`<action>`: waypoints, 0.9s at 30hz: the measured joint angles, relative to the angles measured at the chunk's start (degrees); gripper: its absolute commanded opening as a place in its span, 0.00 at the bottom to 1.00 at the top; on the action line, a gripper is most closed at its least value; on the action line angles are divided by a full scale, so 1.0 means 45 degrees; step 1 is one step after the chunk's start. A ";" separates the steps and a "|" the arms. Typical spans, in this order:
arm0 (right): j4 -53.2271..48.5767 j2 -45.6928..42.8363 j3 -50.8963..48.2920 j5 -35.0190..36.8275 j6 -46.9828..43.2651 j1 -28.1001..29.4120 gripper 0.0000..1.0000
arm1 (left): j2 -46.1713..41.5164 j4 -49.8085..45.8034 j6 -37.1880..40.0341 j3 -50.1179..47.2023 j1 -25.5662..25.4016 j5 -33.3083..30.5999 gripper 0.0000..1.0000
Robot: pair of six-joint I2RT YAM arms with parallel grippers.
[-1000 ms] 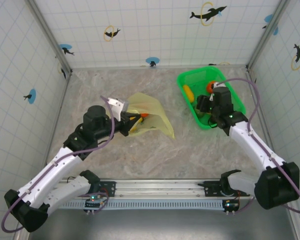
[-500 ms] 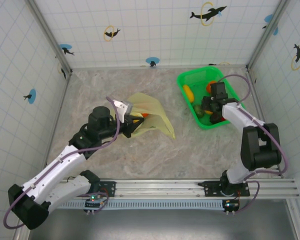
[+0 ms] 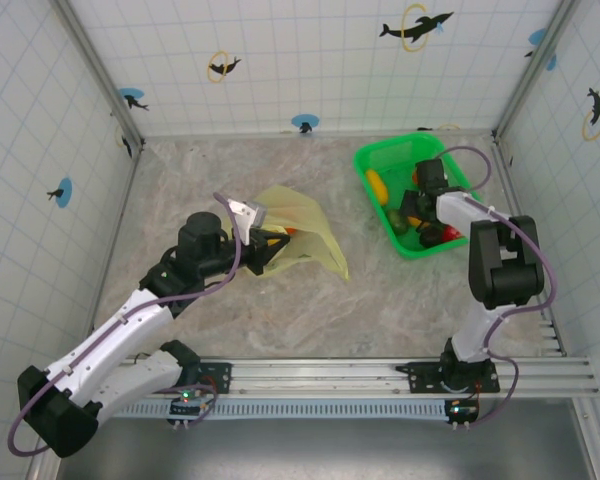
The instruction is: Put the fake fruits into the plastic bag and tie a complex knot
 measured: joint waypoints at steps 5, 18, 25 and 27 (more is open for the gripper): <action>0.0223 -0.0097 -0.0049 -0.0223 0.0160 -0.0117 0.60 | -0.0005 -0.0010 -0.0005 0.0000 0.0000 -0.0010 0.00; 0.0792 -0.4512 -0.1462 -0.0933 0.0627 -0.0141 0.57 | -0.0272 -0.0083 -0.0325 0.0015 0.0000 -0.0495 0.00; 0.1685 -0.7028 -0.2603 -0.2565 0.1015 0.0427 0.57 | -0.0510 -0.0491 -0.0729 0.0189 0.0000 -0.1268 0.00; 0.1991 -0.7635 -0.2803 -0.3128 0.1137 0.0933 0.57 | -0.0583 -0.0631 -0.0855 0.0209 0.0000 -0.1443 0.00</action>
